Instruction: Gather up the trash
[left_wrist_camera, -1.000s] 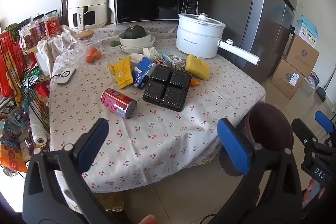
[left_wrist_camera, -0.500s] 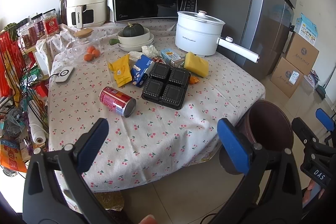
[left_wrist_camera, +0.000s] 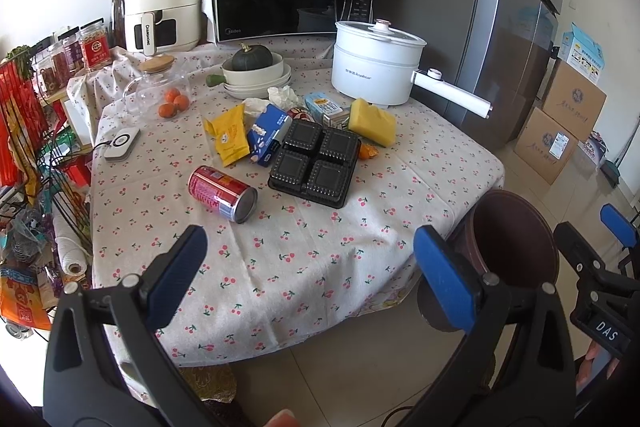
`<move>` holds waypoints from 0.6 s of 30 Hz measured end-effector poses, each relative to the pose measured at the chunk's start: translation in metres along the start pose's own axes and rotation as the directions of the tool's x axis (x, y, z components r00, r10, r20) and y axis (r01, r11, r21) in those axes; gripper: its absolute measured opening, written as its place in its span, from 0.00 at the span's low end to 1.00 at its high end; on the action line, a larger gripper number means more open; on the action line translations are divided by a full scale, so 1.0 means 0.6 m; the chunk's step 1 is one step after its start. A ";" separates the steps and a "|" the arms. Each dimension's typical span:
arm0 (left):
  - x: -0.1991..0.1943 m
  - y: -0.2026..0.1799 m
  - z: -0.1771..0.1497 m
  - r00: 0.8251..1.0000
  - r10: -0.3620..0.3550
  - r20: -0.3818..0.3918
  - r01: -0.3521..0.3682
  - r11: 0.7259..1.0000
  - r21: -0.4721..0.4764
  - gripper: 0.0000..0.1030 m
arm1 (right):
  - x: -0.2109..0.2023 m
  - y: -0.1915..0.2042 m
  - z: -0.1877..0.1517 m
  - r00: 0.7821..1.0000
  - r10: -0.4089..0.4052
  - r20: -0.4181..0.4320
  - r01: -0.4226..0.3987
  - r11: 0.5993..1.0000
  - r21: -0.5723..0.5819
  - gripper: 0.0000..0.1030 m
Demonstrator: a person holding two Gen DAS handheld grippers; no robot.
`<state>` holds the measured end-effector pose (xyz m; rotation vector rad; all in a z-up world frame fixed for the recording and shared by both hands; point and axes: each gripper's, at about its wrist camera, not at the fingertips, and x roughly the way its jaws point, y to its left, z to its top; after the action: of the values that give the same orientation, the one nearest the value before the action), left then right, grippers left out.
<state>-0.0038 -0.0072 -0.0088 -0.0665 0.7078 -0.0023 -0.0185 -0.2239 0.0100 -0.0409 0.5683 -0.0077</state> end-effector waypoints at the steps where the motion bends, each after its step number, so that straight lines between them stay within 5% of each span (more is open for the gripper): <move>1: -0.001 -0.001 -0.001 1.000 0.000 -0.001 0.000 1.000 0.001 1.00 | 0.000 0.000 0.000 1.000 0.001 -0.002 -0.001 1.000 -0.001 1.00; 18: 0.005 -0.001 0.009 1.000 -0.008 -0.012 0.008 1.000 0.009 1.00 | 0.003 0.001 0.001 1.000 -0.003 -0.010 0.003 1.000 -0.004 1.00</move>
<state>0.0021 -0.0073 -0.0069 -0.0612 0.7196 -0.0136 -0.0167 -0.2233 0.0098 -0.0455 0.5780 -0.0100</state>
